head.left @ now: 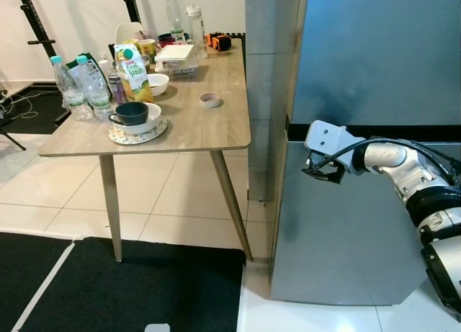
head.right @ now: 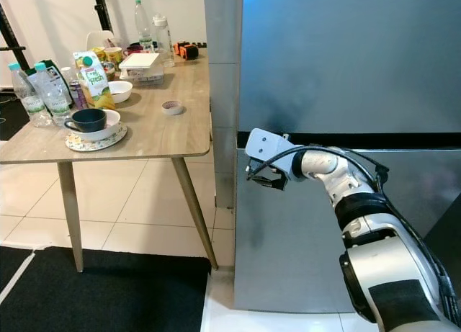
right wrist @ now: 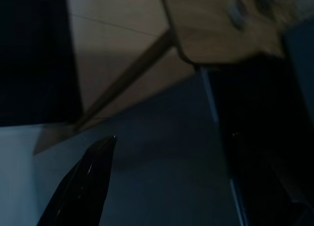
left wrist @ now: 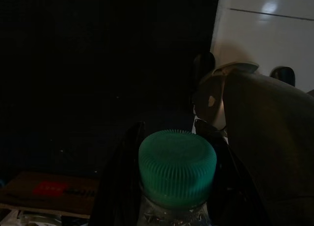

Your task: Restocking fridge

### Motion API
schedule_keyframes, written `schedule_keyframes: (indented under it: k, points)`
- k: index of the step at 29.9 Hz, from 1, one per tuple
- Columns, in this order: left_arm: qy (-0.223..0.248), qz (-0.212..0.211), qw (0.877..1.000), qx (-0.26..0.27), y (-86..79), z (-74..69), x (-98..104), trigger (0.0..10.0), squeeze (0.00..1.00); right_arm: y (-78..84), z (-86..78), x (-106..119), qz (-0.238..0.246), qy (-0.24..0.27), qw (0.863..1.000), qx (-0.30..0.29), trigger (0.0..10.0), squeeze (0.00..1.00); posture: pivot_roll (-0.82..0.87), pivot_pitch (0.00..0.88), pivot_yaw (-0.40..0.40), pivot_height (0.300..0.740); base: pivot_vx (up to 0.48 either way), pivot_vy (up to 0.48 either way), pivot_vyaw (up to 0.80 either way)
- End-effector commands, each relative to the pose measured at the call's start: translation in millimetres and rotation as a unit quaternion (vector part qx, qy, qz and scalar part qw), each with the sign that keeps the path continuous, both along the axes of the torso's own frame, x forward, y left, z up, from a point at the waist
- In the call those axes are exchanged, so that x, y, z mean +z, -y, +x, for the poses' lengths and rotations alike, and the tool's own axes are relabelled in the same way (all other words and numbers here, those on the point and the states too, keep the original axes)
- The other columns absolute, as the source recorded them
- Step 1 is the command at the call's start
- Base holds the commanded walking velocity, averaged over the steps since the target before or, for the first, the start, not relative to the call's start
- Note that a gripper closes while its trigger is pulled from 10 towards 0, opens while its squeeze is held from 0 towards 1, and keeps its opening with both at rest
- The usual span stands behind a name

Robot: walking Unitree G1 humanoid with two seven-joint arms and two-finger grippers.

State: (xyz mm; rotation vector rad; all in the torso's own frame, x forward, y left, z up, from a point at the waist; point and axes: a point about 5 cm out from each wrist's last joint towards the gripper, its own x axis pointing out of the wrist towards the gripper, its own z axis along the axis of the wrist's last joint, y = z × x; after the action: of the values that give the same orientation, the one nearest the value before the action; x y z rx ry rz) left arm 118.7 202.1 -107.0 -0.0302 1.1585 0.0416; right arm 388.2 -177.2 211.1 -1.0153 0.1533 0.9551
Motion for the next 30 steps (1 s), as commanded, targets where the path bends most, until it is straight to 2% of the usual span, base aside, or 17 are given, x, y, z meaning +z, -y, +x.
schedule_keyframes:
  k: [1,5,9,15,20,23,26,30]
  points:
    - [-0.004,0.013,1.000,0.011,-16.3,-5.4,1,10.0,0.00,-2.3,-4.1,-12,-0.038,-0.040,0.998,0.025,10.0,0.00,-0.11,0.000,0.005,0.740,0.000,0.000,0.00]
    - [-0.006,0.013,1.000,0.012,-18.8,-8.6,1,10.0,0.00,-3.0,-6.2,-11,-0.054,-0.062,0.996,0.044,10.0,0.00,-0.11,0.000,0.003,0.740,0.000,0.000,0.00]
    - [-0.007,0.012,1.000,0.012,-17.2,-9.8,1,10.0,0.00,-6.6,-5.7,-7,-0.054,-0.051,0.996,0.053,10.0,0.00,-0.11,0.000,0.003,0.740,0.000,0.000,0.00]
    - [-0.008,0.005,1.000,0.009,-2.6,-10.9,-3,10.0,0.00,-16.8,-2.5,12,0.035,-0.020,0.997,0.065,10.0,0.00,-0.11,0.000,0.000,0.740,0.000,0.000,0.00]
    - [-0.001,0.000,1.000,0.005,9.5,1.9,-1,10.0,0.00,-16.2,-1.5,18,0.046,-0.007,0.997,0.064,10.0,0.00,-0.11,0.000,0.000,0.740,0.000,0.000,0.00]
    - [0.000,-0.002,1.000,0.003,14.6,5.2,-1,10.0,0.00,-11.9,1.6,22,0.036,0.009,0.998,0.042,10.0,0.00,-0.11,0.000,-0.001,0.740,0.000,0.000,0.00]
    - [0.000,-0.003,1.000,0.002,16.2,5.3,-1,10.0,0.00,0.9,7.5,20,0.004,0.020,1.000,-0.023,10.0,0.00,-0.11,0.000,-0.003,0.740,0.000,0.000,0.00]
    - [0.000,-0.004,1.000,0.003,16.2,5.3,-1,10.0,0.00,7.7,9.3,18,-0.007,0.021,0.998,-0.052,10.0,0.00,-0.11,0.000,-0.005,0.740,0.000,0.000,0.00]
